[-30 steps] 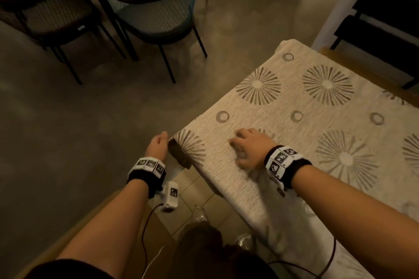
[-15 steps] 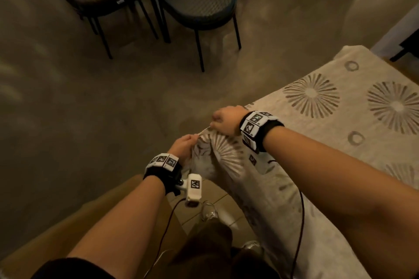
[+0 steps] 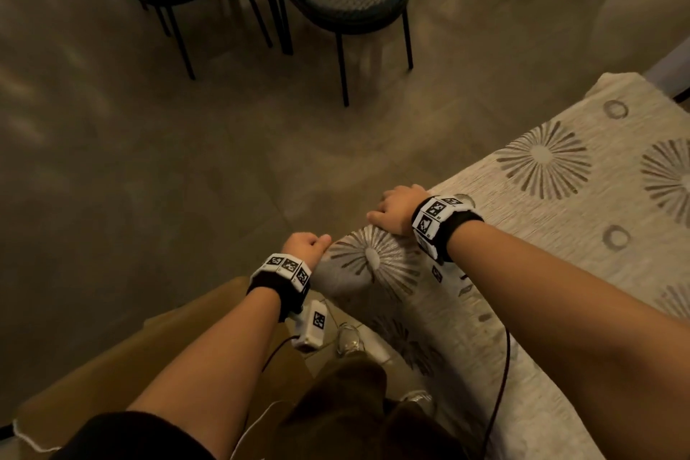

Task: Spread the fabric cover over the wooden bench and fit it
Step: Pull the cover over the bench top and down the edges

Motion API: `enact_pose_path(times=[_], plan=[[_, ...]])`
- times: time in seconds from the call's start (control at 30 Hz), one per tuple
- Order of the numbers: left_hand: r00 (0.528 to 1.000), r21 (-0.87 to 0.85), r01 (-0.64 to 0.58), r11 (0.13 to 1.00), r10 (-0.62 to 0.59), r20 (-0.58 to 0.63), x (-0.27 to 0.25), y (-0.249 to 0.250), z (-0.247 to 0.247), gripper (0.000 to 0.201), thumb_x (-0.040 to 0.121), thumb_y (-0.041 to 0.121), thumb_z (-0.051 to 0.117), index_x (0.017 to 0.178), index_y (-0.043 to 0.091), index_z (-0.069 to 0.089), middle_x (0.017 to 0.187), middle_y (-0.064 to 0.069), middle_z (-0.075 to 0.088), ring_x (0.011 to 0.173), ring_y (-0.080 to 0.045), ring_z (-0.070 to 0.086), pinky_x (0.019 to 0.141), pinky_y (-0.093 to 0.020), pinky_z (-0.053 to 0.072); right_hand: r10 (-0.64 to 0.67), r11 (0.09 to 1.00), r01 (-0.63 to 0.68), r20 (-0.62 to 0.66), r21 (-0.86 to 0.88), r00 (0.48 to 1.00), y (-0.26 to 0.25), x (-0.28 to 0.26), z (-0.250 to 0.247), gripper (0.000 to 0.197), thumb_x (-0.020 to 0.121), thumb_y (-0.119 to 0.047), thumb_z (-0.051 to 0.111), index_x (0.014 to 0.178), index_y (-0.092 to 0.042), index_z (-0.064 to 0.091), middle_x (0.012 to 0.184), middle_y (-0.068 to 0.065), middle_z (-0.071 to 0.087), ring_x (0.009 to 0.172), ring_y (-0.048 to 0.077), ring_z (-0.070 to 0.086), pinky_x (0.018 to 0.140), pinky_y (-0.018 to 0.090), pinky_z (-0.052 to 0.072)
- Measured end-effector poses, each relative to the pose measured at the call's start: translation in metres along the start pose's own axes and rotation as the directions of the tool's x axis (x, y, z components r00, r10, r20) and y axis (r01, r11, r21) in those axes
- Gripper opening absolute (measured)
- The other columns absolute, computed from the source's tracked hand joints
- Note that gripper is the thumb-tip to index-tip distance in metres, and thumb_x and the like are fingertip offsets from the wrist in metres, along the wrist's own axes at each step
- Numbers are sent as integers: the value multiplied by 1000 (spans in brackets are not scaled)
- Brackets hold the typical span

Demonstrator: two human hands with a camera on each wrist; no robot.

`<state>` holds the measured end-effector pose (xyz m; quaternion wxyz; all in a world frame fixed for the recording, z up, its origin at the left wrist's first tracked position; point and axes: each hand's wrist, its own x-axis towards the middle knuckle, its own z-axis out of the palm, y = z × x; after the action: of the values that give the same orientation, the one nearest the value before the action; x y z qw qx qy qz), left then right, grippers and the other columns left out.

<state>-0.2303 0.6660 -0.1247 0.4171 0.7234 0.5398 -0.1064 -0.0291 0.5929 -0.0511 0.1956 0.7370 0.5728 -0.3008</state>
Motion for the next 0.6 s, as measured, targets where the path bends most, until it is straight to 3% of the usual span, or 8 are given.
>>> enact_pose_path(times=[0.1,0.2,0.27,0.33,0.43,0.5,0.57,0.6], plan=[[991,147,7,989,13,-133,-1,10,-7,26,95,37,49,95,15,64,99,-8,66,91,-26,61,82,-35,49,26,1000,-26,3,-13,1000,-1,1,4,63,95,-55,19,134,-20,54,149,7,38,136,27,33,111,47,23],[894,113,-346,932,363,-261,-18,30,-6,38,94,40,43,119,16,59,123,-5,58,114,-22,53,99,-39,44,19,998,-12,-106,67,994,-1,-2,8,58,96,-51,21,133,-21,54,149,8,37,136,27,31,110,48,22],[800,131,-552,823,567,-197,-37,47,2,47,94,44,39,128,15,54,134,-5,52,125,-19,46,106,-36,36,29,993,-3,-214,121,976,1,-8,10,51,96,-46,26,131,-20,54,147,8,38,136,27,32,108,47,24],[770,85,-622,778,628,-114,-50,58,18,46,95,41,42,134,19,48,135,-5,51,125,-18,45,106,-34,36,45,989,-5,-267,148,963,3,-15,13,46,96,-40,31,131,-18,52,146,8,39,136,27,32,108,46,25],[866,-36,-500,865,499,-32,-48,61,37,37,97,46,40,126,26,51,116,-5,63,106,-22,59,92,-40,49,70,983,-19,-284,180,956,11,-25,20,46,96,-38,33,135,-17,48,149,9,36,139,27,28,111,45,22],[960,-137,-260,956,272,71,-39,58,40,48,96,58,32,111,22,59,102,-7,68,94,-27,63,87,-46,51,79,982,-16,-331,188,940,19,-32,25,49,97,-38,33,141,-18,41,154,9,30,143,26,22,115,45,16],[976,-121,1,993,25,215,-33,59,33,74,93,67,16,113,16,65,112,-12,68,105,-31,61,97,-43,46,100,978,-22,-378,205,920,29,-40,32,51,97,-37,34,145,-20,34,157,8,24,146,25,15,118,44,11],[968,-26,44,999,-36,248,-31,60,27,82,93,67,10,118,12,65,121,-16,64,114,-32,58,102,-40,42,113,976,-29,-387,215,915,34,-44,35,53,96,-36,34,147,-21,31,158,8,21,147,25,13,118,44,10]])
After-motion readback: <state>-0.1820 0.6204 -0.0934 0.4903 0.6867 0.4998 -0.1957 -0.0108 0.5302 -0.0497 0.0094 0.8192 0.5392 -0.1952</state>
